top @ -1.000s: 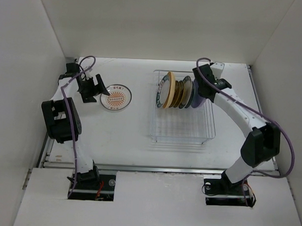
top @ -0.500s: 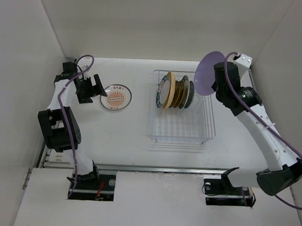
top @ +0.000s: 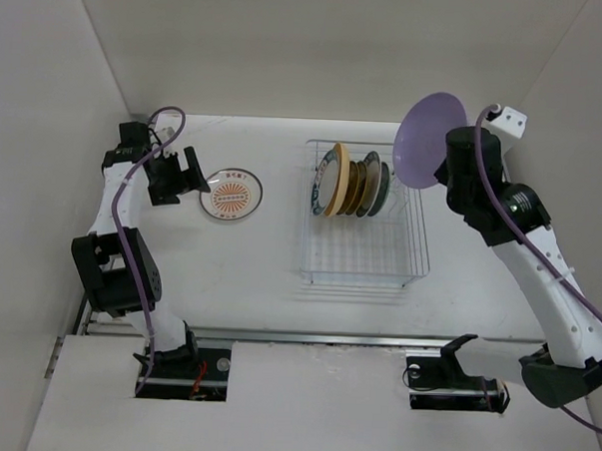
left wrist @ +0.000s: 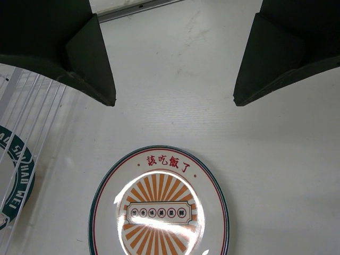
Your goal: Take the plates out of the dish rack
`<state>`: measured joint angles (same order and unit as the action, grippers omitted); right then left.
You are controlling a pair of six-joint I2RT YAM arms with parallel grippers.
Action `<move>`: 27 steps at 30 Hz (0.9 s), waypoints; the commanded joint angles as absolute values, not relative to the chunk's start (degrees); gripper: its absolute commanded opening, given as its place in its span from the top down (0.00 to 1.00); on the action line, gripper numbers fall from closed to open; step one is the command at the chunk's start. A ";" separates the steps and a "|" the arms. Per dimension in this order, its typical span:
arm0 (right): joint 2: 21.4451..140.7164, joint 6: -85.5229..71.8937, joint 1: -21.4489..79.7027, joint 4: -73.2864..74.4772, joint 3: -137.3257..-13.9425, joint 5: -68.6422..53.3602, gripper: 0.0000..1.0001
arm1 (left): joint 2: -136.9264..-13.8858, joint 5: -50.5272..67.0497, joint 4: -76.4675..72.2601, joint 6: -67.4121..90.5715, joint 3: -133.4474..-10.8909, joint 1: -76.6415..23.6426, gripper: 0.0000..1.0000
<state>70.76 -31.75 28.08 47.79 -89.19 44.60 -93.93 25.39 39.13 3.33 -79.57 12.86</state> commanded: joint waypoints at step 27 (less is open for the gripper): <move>89.37 -30.06 47.18 28.22 -92.73 -11.15 1.00 | -77.97 12.67 55.72 -4.48 -85.61 16.17 0.01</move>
<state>88.53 -30.35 44.29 35.59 -93.21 -5.21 -80.99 16.69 53.56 -3.01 -84.40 15.20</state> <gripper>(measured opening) 0.218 0.985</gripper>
